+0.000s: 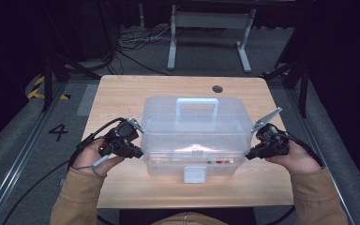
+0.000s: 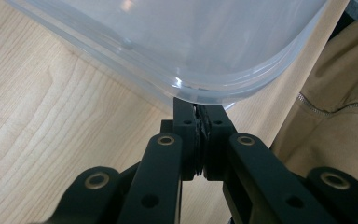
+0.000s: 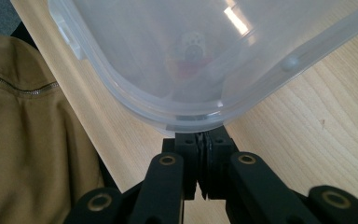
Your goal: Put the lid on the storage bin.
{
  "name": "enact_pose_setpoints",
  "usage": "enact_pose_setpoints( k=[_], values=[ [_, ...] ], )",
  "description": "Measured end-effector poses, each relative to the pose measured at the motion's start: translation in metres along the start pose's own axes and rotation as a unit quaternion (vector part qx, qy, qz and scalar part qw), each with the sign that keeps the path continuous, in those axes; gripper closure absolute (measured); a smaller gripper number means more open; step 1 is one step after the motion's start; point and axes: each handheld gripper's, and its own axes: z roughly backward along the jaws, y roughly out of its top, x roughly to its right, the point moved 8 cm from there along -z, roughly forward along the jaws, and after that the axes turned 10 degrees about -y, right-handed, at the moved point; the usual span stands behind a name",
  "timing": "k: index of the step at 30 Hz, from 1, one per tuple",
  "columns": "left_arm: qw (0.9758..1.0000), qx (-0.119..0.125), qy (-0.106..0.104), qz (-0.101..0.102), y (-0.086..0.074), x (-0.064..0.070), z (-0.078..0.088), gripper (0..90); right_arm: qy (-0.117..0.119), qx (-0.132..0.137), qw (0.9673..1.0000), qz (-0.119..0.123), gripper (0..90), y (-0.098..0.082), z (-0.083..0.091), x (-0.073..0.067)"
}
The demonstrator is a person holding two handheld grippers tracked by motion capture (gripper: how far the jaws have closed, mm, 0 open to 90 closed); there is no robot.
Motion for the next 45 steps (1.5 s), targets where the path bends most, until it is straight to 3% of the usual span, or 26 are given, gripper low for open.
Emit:
enact_pose_setpoints(
  k=[15, 27, 30, 35, 45],
  values=[
    [0.9996, -0.029, 0.001, 0.003, -0.003, -0.001, -0.009, 87.1, 0.002, -0.023, 0.9997, 0.010, 87.2, -0.004, -0.007, 0.000],
    [0.9991, -0.042, -0.008, 0.006, -0.007, -0.003, -0.013, 87.1, 0.005, -0.030, 0.9995, 0.011, 87.2, -0.008, -0.006, 0.001],
    [0.9982, -0.057, -0.014, 0.012, -0.011, -0.005, -0.015, 86.1, 0.006, -0.040, 0.9991, 0.012, 86.3, -0.012, -0.007, 0.001],
    [0.9982, -0.053, -0.024, 0.015, -0.012, -0.008, -0.018, 83.6, 0.015, -0.052, 0.9985, 0.011, 84.5, -0.015, -0.010, 0.002],
    [0.9982, -0.046, -0.032, 0.022, -0.014, -0.010, -0.016, 79.7, 0.017, -0.047, 0.9987, 0.005, 80.3, -0.017, -0.008, 0.005]
  ],
)
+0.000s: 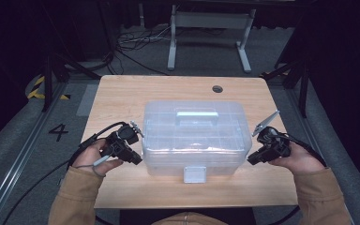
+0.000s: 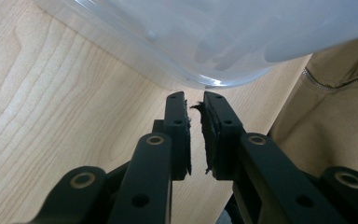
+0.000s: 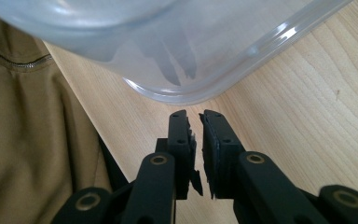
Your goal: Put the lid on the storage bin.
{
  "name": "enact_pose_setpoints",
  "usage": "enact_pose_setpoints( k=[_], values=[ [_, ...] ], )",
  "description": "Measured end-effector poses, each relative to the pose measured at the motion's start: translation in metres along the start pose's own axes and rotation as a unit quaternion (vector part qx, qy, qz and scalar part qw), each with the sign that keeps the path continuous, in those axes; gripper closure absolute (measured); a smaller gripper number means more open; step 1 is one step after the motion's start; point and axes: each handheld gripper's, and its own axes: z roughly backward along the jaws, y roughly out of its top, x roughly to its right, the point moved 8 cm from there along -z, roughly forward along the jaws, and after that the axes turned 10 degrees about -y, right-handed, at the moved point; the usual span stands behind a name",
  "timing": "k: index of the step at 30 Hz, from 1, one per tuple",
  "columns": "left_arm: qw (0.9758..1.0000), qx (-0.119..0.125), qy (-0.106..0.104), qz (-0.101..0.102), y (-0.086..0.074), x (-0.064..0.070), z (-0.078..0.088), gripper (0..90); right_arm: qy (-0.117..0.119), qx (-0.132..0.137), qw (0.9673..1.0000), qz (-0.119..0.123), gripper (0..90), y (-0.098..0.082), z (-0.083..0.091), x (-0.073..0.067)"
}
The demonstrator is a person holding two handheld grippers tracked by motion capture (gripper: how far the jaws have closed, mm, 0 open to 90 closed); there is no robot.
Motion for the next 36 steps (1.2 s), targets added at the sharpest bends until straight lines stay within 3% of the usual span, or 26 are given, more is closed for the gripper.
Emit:
enact_pose_setpoints(
  k=[7, 14, 19, 20, 22, 23, 24, 27, 30, 32, 33, 34, 36],
  values=[
    [0.9995, 0.031, 0.002, 0.009, -0.002, -0.004, 0.011, 77.7, -0.001, 0.016, 0.9998, -0.011, 72.1, 0.000, 0.006, 0.005],
    [0.9970, 0.074, 0.014, 0.020, -0.002, -0.009, 0.022, 75.7, -0.007, 0.042, 0.9987, -0.030, 65.8, -0.001, 0.017, 0.013],
    [0.9906, 0.129, 0.032, 0.033, 0.000, -0.015, 0.036, 75.5, -0.017, 0.080, 0.9953, -0.052, 61.7, 0.002, 0.029, 0.022],
    [0.9906, 0.129, 0.032, 0.033, 0.000, -0.015, 0.036, 75.5, -0.017, 0.080, 0.9953, -0.052, 61.7, 0.002, 0.029, 0.022],
    [0.9864, 0.154, 0.041, 0.040, 0.000, -0.018, 0.042, 75.5, -0.022, 0.096, 0.9932, -0.063, 61.3, 0.002, 0.033, 0.027],
    [0.9864, 0.154, 0.041, 0.040, 0.000, -0.018, 0.042, 75.5, -0.024, 0.100, 0.9926, -0.065, 61.1, 0.003, 0.034, 0.028],
    [0.9828, 0.172, 0.047, 0.048, 0.000, -0.021, 0.046, 75.4, -0.025, 0.106, 0.9917, -0.068, 60.6, 0.003, 0.035, 0.029],
    [0.9781, 0.192, 0.057, 0.056, -0.001, -0.025, 0.051, 75.3, -0.031, 0.120, 0.9893, -0.077, 58.9, 0.004, 0.038, 0.033],
    [0.9728, 0.213, 0.065, 0.064, -0.002, -0.030, 0.055, 75.2, -0.042, 0.138, 0.9852, -0.092, 57.4, 0.005, 0.042, 0.039],
    [0.9677, 0.230, 0.074, 0.072, -0.004, -0.036, 0.058, 75.0, -0.051, 0.155, 0.9812, -0.104, 56.3, 0.005, 0.045, 0.045],
    [0.9677, 0.230, 0.074, 0.072, -0.004, -0.036, 0.058, 75.1, -0.051, 0.155, 0.9812, -0.104, 56.3, 0.005, 0.045, 0.045],
    [0.9645, 0.241, 0.075, 0.079, -0.005, -0.040, 0.059, 75.1, -0.059, 0.169, 0.9768, -0.117, 56.1, 0.005, 0.046, 0.051],
    [0.9633, 0.244, 0.078, 0.081, -0.006, -0.043, 0.059, 75.1, -0.067, 0.178, 0.9734, -0.128, 55.5, 0.005, 0.045, 0.057]
  ],
)
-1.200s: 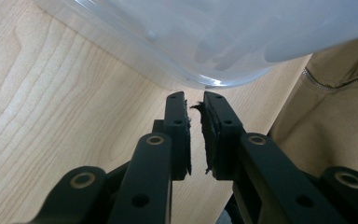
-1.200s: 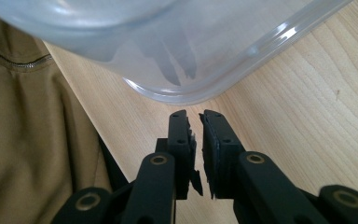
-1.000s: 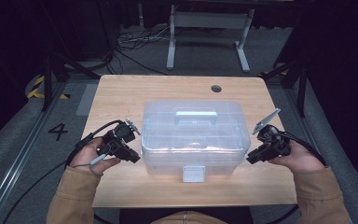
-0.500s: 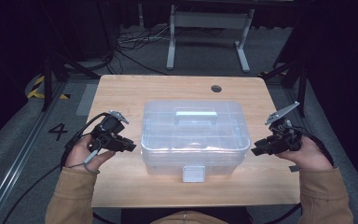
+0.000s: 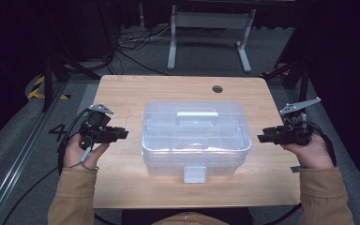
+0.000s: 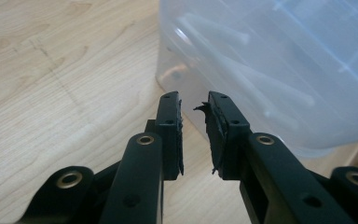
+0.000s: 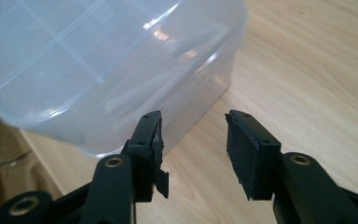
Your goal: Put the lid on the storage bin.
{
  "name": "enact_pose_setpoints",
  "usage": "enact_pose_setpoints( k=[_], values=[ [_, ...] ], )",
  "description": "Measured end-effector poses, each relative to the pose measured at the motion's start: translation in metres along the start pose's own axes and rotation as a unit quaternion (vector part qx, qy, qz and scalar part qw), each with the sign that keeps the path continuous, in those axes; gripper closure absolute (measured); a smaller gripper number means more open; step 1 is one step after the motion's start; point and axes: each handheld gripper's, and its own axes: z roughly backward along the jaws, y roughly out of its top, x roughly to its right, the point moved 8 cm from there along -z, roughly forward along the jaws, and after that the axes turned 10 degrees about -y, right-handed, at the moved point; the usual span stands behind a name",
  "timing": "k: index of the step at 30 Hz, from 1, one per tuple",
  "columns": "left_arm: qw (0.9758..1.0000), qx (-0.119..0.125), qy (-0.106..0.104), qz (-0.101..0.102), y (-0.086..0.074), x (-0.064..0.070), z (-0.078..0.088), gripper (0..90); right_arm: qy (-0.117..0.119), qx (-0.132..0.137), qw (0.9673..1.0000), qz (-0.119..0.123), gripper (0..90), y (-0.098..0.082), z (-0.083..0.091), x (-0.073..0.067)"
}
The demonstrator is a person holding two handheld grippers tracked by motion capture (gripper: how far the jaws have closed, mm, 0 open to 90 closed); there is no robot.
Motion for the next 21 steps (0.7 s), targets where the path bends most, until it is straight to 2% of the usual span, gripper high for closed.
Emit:
enact_pose_setpoints(
  k=[2, 4, 8, 11, 14, 18, 21],
  values=[
    [0.9998, 0.012, 0.007, 0.011, -0.001, -0.007, -0.001, 75.1, -0.012, 0.011, 0.9998, -0.013, 54.8, 0.001, -0.002, 0.007],
    [0.9997, 0.018, 0.010, 0.013, -0.001, -0.010, -0.002, 75.1, -0.018, 0.019, 0.9995, -0.020, 54.0, 0.001, -0.003, 0.011],
    [0.9987, 0.036, 0.026, 0.025, -0.002, -0.020, -0.006, 75.1, -0.040, 0.044, 0.9969, -0.051, 52.8, 0.000, -0.010, 0.028],
    [0.9980, 0.043, 0.037, 0.027, -0.003, -0.025, -0.008, 75.0, -0.043, 0.050, 0.9961, -0.059, 51.6, -0.001, -0.014, 0.033],
    [0.9971, 0.052, 0.052, 0.019, -0.005, -0.032, -0.014, 75.0, -0.055, 0.056, 0.9944, -0.071, 48.6, -0.005, -0.024, 0.042],
    [0.9967, 0.057, 0.055, 0.017, -0.007, -0.037, -0.020, 72.7, -0.063, 0.059, 0.9928, -0.082, 47.7, -0.007, -0.030, 0.048],
    [0.9955, 0.072, 0.061, -0.009, -0.010, -0.044, -0.028, 68.0, -0.069, 0.066, 0.9906, -0.099, 47.0, -0.011, -0.040, 0.057]
  ],
)
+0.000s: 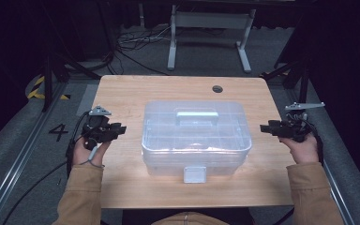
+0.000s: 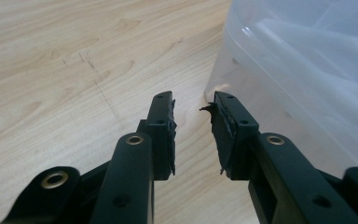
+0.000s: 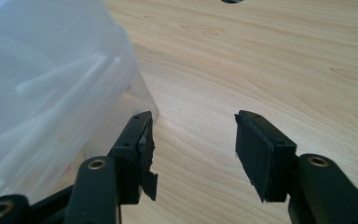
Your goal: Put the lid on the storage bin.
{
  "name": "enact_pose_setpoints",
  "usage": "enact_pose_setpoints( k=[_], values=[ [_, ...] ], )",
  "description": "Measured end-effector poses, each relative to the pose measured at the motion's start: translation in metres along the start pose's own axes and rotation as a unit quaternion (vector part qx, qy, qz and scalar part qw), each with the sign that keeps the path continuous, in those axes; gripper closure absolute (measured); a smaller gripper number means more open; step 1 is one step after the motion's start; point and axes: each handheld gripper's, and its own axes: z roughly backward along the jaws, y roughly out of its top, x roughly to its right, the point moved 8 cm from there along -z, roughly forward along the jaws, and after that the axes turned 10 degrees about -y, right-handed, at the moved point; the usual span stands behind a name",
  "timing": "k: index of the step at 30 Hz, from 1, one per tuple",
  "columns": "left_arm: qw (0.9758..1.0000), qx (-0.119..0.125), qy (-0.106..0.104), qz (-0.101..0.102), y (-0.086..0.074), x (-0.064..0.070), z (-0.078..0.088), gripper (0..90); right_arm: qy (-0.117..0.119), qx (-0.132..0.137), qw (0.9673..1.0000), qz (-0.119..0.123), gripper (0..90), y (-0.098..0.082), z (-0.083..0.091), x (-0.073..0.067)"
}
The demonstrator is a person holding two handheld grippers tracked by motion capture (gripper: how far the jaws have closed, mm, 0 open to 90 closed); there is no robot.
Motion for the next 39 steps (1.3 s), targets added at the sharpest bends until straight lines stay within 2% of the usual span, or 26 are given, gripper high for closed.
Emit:
enact_pose_setpoints(
  k=[3, 8, 12, 16, 18, 22, 27, 32, 35, 37, 39],
  values=[
    [0.9999, 0.009, -0.010, 0.003, -0.004, -0.004, -0.004, 66.6, -0.014, 0.007, 0.9999, -0.007, 47.0, -0.004, -0.008, 0.007],
    [0.9998, 0.010, -0.009, 0.013, -0.010, -0.010, -0.011, 64.9, -0.025, 0.013, 0.9995, -0.013, 46.8, -0.011, -0.020, 0.015],
    [0.9998, 0.008, -0.006, 0.016, -0.013, -0.014, -0.015, 64.0, -0.030, 0.014, 0.9994, -0.008, 47.5, -0.015, -0.028, 0.017],
    [0.9998, 0.006, -0.003, 0.020, -0.018, -0.018, -0.021, 63.1, -0.035, 0.016, 0.9992, 0.014, 48.8, -0.020, -0.040, 0.015],
    [0.9999, 0.009, 0.001, 0.009, -0.019, -0.020, -0.024, 62.3, -0.036, 0.023, 0.9989, 0.022, 49.2, -0.021, -0.044, 0.015],
    [0.9999, 0.008, 0.000, 0.011, -0.024, -0.022, -0.030, 61.1, -0.040, 0.043, 0.9978, 0.031, 50.1, -0.025, -0.051, 0.018],
    [1.0000, 0.000, -0.002, 0.008, -0.028, -0.025, -0.037, 60.7, -0.042, 0.047, 0.9978, 0.020, 49.8, -0.029, -0.058, 0.022],
    [0.9999, -0.009, 0.000, 0.005, -0.032, -0.027, -0.044, 59.3, -0.052, 0.051, 0.9967, 0.035, 50.4, -0.036, -0.067, 0.026],
    [0.9999, -0.011, 0.003, -0.003, -0.034, -0.029, -0.046, 56.9, -0.046, 0.047, 0.9971, 0.040, 51.6, -0.042, -0.073, 0.027],
    [0.9999, -0.013, 0.003, 0.001, -0.035, -0.030, -0.048, 56.2, -0.045, 0.046, 0.9971, 0.040, 51.7, -0.043, -0.074, 0.027],
    [0.9998, -0.017, 0.009, -0.009, -0.038, -0.032, -0.050, 55.1, -0.045, 0.046, 0.9971, 0.041, 51.2, -0.045, -0.076, 0.028]
  ],
)
